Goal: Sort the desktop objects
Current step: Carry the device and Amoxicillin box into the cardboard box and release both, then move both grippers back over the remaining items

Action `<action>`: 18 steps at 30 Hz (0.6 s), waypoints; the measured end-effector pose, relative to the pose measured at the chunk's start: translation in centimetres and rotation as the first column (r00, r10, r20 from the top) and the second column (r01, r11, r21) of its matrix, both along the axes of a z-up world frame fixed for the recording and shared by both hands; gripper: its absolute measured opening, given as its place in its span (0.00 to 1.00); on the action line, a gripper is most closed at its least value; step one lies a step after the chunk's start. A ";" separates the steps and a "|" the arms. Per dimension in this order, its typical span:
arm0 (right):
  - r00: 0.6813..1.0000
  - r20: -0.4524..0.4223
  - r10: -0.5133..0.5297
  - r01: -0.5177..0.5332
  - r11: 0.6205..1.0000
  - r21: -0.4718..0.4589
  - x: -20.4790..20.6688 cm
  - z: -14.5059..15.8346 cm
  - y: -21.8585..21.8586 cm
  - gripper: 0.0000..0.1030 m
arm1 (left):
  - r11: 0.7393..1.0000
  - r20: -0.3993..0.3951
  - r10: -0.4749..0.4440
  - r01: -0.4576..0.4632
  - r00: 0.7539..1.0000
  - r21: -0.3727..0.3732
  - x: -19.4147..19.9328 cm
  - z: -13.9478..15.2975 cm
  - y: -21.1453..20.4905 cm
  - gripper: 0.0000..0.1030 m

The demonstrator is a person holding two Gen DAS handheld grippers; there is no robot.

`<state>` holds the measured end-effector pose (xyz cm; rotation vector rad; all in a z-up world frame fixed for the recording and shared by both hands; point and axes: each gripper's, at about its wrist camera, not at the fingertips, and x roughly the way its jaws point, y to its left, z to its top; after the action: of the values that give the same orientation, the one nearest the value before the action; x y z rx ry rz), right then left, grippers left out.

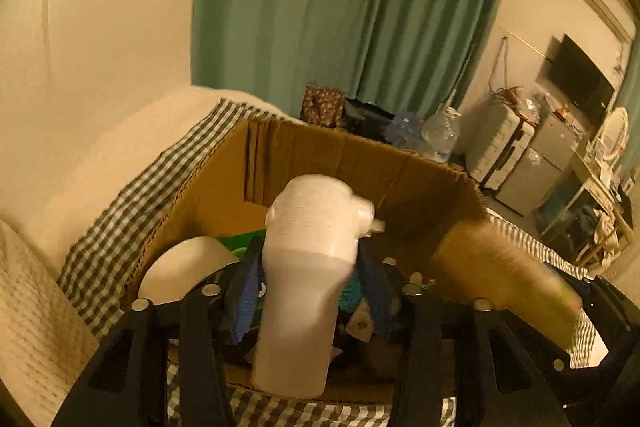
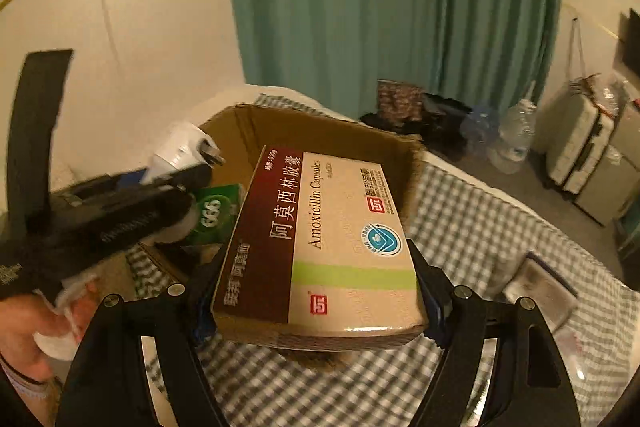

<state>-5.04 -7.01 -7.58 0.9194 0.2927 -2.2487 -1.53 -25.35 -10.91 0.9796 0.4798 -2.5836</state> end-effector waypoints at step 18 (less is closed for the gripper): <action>0.936 -0.233 -0.265 0.263 0.964 -0.041 5.9 5.3 20.3 0.86 | 0.979 -0.075 -0.187 0.180 0.980 -0.092 2.9 6.3 16.5 1.00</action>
<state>0.90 13.27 -2.31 0.7181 0.2777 -2.6129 1.38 -8.88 -4.62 0.9302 0.3106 -2.7927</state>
